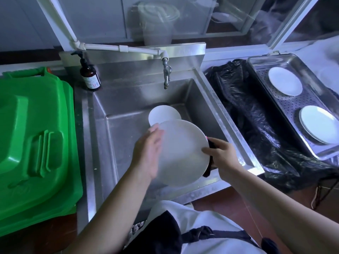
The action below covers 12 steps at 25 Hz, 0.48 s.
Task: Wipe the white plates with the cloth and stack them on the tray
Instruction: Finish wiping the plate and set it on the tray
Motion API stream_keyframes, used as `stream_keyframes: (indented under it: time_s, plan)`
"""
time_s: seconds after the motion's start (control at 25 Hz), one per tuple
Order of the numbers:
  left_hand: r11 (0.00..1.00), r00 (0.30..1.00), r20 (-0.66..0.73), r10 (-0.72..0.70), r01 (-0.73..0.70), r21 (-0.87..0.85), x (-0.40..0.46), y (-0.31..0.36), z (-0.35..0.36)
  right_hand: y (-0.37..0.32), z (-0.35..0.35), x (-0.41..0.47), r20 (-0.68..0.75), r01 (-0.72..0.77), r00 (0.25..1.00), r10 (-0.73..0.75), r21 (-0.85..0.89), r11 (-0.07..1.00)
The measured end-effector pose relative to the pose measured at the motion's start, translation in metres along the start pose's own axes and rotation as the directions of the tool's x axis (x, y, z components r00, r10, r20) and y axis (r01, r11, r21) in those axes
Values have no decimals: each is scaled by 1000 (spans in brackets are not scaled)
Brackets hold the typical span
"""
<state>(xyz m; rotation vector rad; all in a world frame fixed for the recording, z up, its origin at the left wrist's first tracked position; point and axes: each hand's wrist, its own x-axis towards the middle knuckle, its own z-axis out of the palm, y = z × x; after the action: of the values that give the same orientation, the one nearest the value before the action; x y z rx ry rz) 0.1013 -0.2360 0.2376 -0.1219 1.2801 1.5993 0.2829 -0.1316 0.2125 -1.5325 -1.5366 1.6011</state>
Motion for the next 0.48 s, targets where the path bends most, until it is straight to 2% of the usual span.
stream_keyframes:
  time_s: [0.08,0.16,0.24,0.32,0.4,0.48]
  plan:
    - [977,972,-122,202,-191,95,12,3,-19,15,-6,-4,-12,-188,981,196,223,956]
    - [961,972,-89,216,-195,198,15,1,-37,28,-10,-11,-3,-254,962,271,336,907]
    - [955,984,158,82,-123,271,8,-5,-46,33,-11,-18,48,-300,950,309,420,856]
    - [956,907,420,-37,-90,278,0,-9,-51,35,-11,-22,124,-356,933,337,442,823]
    - [965,857,515,-29,-110,237,-7,-7,-53,38,-12,-26,167,-385,923,347,433,815]
    - [972,862,506,2,-122,203,-12,-5,-54,35,-13,-33,179,-392,920,348,415,821]
